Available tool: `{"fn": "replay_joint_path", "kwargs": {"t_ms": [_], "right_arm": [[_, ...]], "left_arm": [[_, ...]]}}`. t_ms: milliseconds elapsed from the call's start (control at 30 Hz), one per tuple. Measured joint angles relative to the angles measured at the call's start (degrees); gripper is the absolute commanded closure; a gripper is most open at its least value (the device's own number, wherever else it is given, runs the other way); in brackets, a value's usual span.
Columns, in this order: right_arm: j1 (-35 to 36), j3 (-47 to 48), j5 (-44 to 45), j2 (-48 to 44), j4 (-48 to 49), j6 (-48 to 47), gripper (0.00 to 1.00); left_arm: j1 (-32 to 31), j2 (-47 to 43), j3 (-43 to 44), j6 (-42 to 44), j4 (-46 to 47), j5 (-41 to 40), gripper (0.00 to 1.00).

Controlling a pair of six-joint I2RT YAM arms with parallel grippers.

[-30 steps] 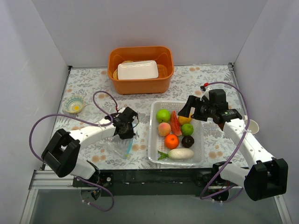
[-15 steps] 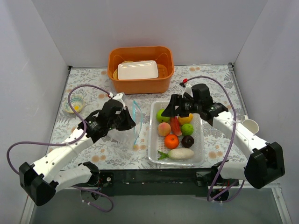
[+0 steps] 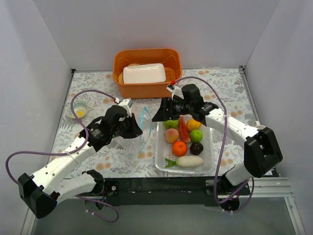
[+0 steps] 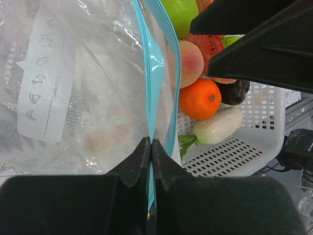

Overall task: Place the food in the zip-top bag and seal the zipper
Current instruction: Pick up the zipper food storage bag at the center of the board, then open the zipper of the food storage bag.

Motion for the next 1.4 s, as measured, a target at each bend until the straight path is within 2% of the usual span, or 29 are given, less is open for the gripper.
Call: {"fn": "replay_joint_path", "kwargs": {"t_ms": [200, 367, 467, 533, 600, 700, 767, 800, 833, 1000, 1233, 1400], "right_arm": [[2.10, 6.08, 2.21, 4.66, -1.66, -1.38, 0.19], [3.76, 12.79, 6.51, 8.68, -5.27, -4.20, 0.26], [4.37, 14.78, 8.66, 10.71, -6.93, -5.66, 0.31], [4.72, 16.68, 10.12, 12.74, -8.96, -6.78, 0.39], [4.90, 18.27, 11.47, 14.71, -10.51, -7.85, 0.51], [4.98, 19.19, 13.09, 16.37, -12.28, -9.20, 0.51], [4.98, 19.21, 13.57, 16.76, -12.83, -9.92, 0.65], [4.98, 19.26, 13.73, 16.94, -12.90, -10.25, 0.85], [4.98, 19.52, 13.77, 17.14, -12.98, -10.64, 0.98], [5.27, 19.54, 15.69, 17.35, -11.10, -10.69, 0.99], [8.68, 6.40, 28.06, 12.74, 2.73, -6.21, 0.99], [13.60, 1.95, 35.82, 12.24, 11.02, -4.61, 0.99]], "left_arm": [[0.00, 0.00, -0.24, 0.17, 0.22, 0.07, 1.00], [0.00, 0.13, -1.03, 0.26, 0.52, 0.55, 1.00], [0.00, 0.28, -1.07, 0.42, 0.79, 0.81, 1.00], [0.00, 0.33, -1.11, 0.46, 0.87, 0.87, 1.00], [0.00, 0.33, -1.18, 0.46, 0.90, 0.87, 1.00], [0.00, 0.33, -1.33, 0.48, 0.90, 0.85, 1.00], [0.00, 0.33, -1.55, 0.46, 0.94, 0.87, 1.00], [0.00, 0.39, -1.64, 0.48, 0.94, 0.87, 1.00], [0.00, 0.48, -1.73, 0.48, 0.96, 0.85, 1.00], [0.00, 2.32, -1.97, -0.07, 1.05, -0.61, 1.00], [0.00, 7.72, -4.17, -3.39, 1.31, -4.28, 1.00], [0.00, 10.40, -4.33, -5.99, 0.57, -8.41, 1.00]]}}
